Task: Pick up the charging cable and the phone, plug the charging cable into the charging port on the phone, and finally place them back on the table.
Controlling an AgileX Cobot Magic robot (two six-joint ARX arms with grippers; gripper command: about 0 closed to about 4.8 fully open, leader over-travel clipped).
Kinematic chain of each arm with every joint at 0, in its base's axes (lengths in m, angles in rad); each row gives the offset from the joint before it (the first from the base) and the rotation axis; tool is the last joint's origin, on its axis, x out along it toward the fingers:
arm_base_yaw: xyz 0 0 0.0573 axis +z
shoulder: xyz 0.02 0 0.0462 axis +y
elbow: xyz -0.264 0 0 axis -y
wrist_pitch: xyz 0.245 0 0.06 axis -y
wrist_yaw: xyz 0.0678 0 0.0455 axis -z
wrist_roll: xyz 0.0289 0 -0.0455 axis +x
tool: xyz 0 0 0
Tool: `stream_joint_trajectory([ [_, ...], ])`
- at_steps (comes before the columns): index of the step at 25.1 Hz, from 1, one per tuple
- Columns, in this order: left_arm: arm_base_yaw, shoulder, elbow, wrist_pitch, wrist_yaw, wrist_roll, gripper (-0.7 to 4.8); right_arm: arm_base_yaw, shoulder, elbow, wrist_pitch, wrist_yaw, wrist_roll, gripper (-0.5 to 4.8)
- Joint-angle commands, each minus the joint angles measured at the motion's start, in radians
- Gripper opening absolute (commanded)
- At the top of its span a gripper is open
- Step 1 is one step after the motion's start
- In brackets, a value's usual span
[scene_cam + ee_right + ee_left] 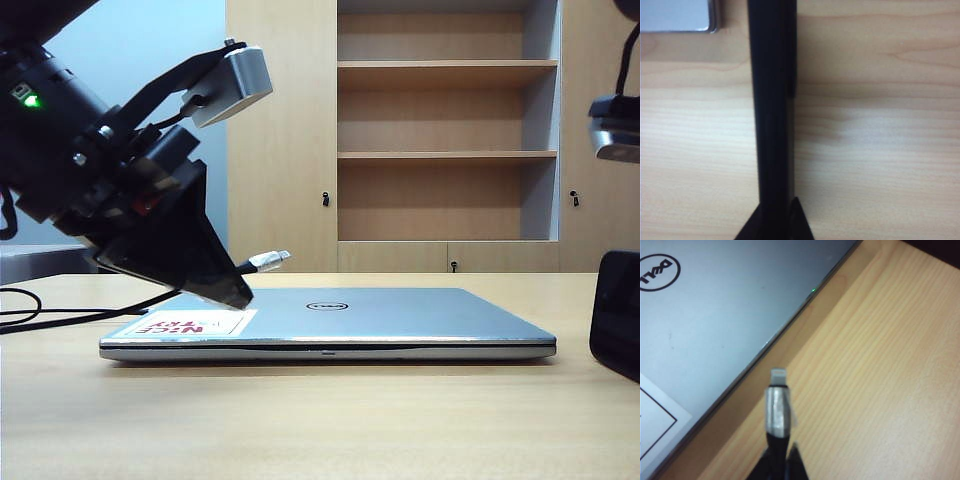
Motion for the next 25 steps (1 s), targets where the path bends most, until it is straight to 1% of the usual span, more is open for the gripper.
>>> stream_joint_trajectory([
  [1, -0.001, -0.002, 0.001, 0.016, 0.001, 0.003, -0.06, 0.002, 0.032, -0.002, -0.007, 0.0, -0.003, -0.05],
  [3, -0.001, -0.002, 0.001, 0.016, 0.001, 0.003, -0.06, 0.002, 0.047, -0.002, -0.006, 0.0, -0.003, 0.0],
  [5, -0.001, -0.002, 0.001, 0.016, 0.001, 0.003, -0.06, 0.002, 0.053, -0.002, -0.005, 0.0, -0.003, 0.4],
  [6, -0.001, -0.002, 0.001, 0.016, 0.001, 0.003, -0.06, 0.002, 0.053, -0.002, -0.004, 0.0, -0.003, 0.77],
  [7, -0.001, -0.002, 0.001, 0.017, 0.001, 0.003, -0.06, 0.002, 0.055, -0.002, -0.002, 0.0, -0.004, 1.0],
  [8, -0.001, -0.002, 0.001, 0.017, 0.001, 0.003, -0.06, 0.002, 0.056, -0.002, 0.0, 0.0, -0.003, 1.15],
  [11, -0.001, -0.002, 0.001, 0.017, 0.001, 0.003, -0.06, 0.002, 0.059, -0.002, 0.004, 0.0, -0.003, 1.18],
  [17, -0.001, -0.002, 0.001, 0.024, 0.001, 0.003, -0.06, 0.002, 0.068, -0.002, 0.068, 0.0, -0.004, 1.18],
  [19, -0.001, -0.002, 0.001, 0.024, 0.001, 0.003, -0.06, 0.002, 0.093, -0.002, 0.062, 0.0, -0.004, 1.18],
  [22, -0.001, -0.002, 0.001, 0.022, 0.001, 0.003, -0.06, 0.002, 0.13, -0.002, 0.054, 0.0, -0.004, 1.11],
  [24, -0.001, -0.002, 0.001, 0.022, 0.001, -0.002, -0.06, 0.002, 0.137, -0.002, 0.056, 0.0, -0.004, 0.46],
  [25, -0.002, -0.002, 0.001, 0.02, 0.001, -0.009, -0.06, 0.002, 0.137, 0.001, 0.055, 0.0, -0.004, -0.09],
])
